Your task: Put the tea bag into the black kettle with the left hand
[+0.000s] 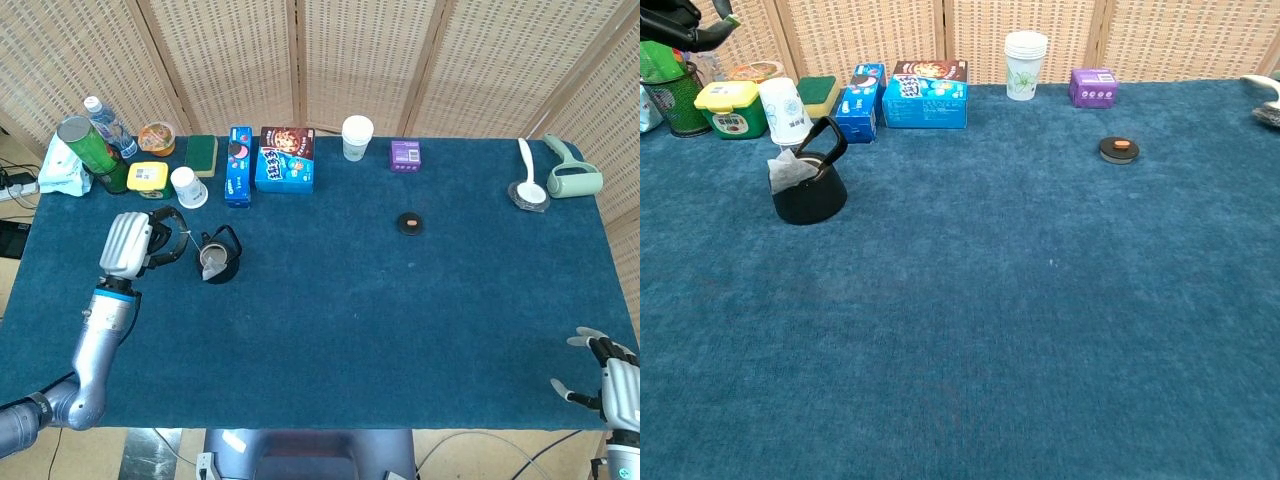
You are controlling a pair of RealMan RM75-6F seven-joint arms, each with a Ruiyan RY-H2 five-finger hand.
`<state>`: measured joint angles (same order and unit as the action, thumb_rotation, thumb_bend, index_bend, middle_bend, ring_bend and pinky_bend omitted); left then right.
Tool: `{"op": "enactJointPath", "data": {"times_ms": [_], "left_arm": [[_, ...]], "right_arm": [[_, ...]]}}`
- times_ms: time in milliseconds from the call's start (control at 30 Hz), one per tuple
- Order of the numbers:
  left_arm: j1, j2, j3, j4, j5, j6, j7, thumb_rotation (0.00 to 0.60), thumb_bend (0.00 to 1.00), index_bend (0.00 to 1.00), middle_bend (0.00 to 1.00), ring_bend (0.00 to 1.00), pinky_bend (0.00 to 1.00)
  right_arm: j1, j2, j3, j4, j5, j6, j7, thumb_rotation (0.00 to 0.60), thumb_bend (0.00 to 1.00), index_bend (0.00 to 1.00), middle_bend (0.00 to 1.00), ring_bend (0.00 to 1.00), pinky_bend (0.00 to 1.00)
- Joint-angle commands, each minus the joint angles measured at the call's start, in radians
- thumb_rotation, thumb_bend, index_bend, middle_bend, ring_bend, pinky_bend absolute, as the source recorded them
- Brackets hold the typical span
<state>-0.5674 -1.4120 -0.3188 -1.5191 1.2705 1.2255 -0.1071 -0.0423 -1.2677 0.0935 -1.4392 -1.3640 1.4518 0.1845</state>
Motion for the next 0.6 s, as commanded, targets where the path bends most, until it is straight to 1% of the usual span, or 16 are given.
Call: {"op": "enactJointPath", "data": {"times_ms": [33,233,600], "left_arm": [[-0.002,0.003,-0.003,0.003,-0.007,-0.002,0.004,0.6,0.46,0.59,1.0,1.0,0.95],[-0.01,-0.001,-0.004,0.026,-0.026,-0.018,0.006,0.6,0.46,0.59,1.0,1.0,0.95],[-0.024,-0.023,0.011,0.05,-0.036,-0.046,0.007,0.6,0.45,0.59,1.0,1.0,0.95]], "right_arm": [[0.001,0.0,0.001,0.001,0.002,-0.002,-0.001,0.6,0.03,0.35,0.25,0.29,0.2],[0.004,0.001,0.004,0.001,0.006,-0.008,-0.002,0.6,0.03,0.35,0.25,0.29,0.2],[0.002,0.0,0.003,-0.001,0.011,-0.008,-0.006,0.6,0.03,0.35,0.25,0.29,0.2]]}}
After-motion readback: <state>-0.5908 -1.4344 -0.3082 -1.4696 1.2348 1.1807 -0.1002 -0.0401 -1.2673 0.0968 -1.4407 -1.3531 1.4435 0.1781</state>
